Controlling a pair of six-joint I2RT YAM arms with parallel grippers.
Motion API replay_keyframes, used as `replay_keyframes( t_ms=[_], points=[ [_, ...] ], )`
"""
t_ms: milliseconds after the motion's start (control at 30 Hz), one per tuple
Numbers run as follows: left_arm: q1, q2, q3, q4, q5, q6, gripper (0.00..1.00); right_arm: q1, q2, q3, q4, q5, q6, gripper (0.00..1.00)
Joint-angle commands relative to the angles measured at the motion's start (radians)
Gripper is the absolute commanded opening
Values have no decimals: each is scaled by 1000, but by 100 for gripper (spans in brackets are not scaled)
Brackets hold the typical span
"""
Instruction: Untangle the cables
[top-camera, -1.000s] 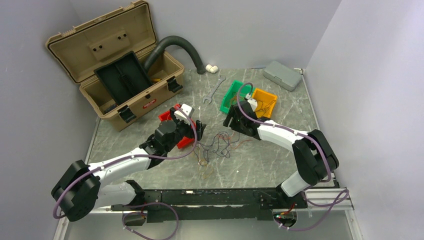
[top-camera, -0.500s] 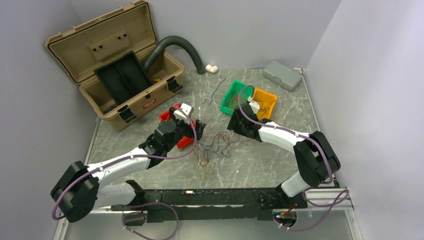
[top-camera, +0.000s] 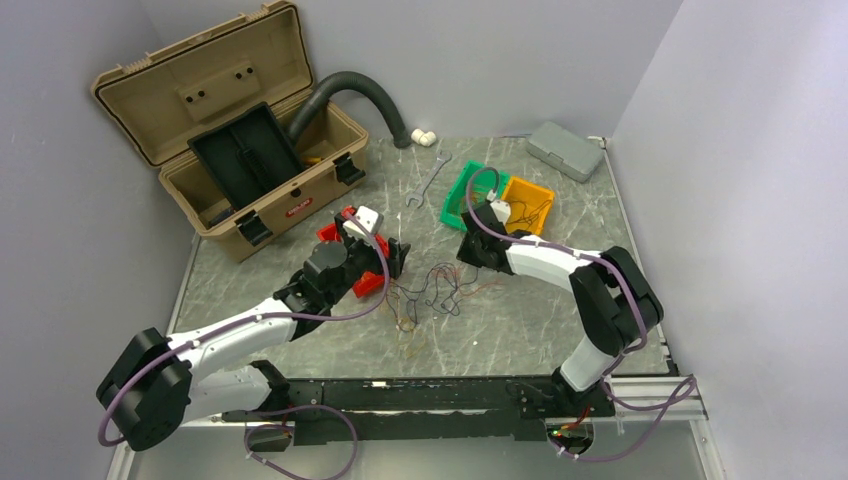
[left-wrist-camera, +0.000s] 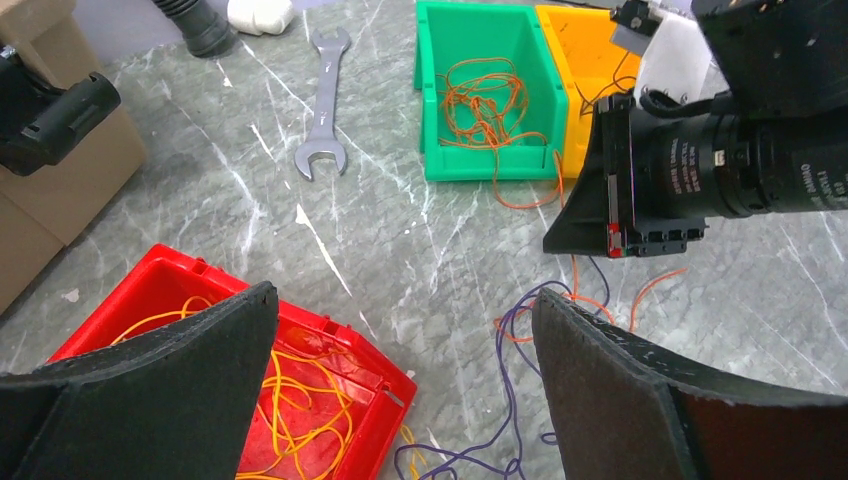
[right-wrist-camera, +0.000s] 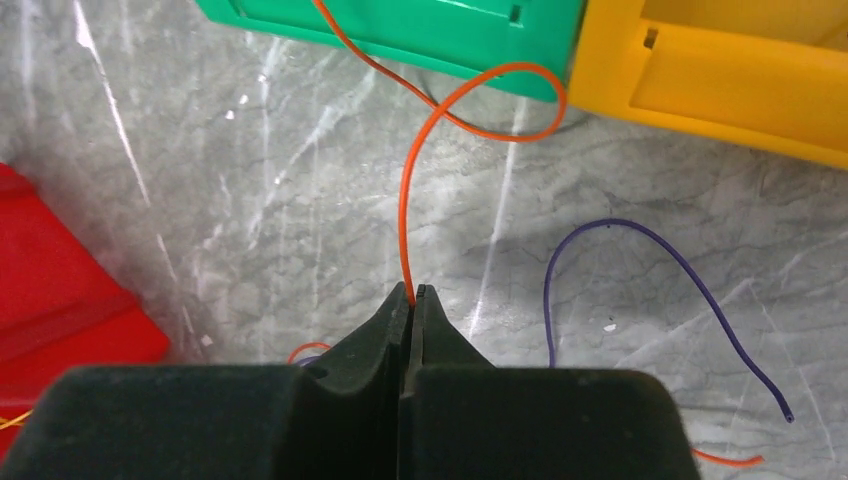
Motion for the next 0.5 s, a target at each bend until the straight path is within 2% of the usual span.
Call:
replay_keyframes(
  t_ms=[0, 467],
  points=[
    [2, 8, 24, 18, 2, 15, 99, -8, -66, 55, -19, 33, -24, 0],
    [1, 57, 56, -2, 41, 15, 99, -138, -173, 152, -36, -53, -85, 0]
  ],
)
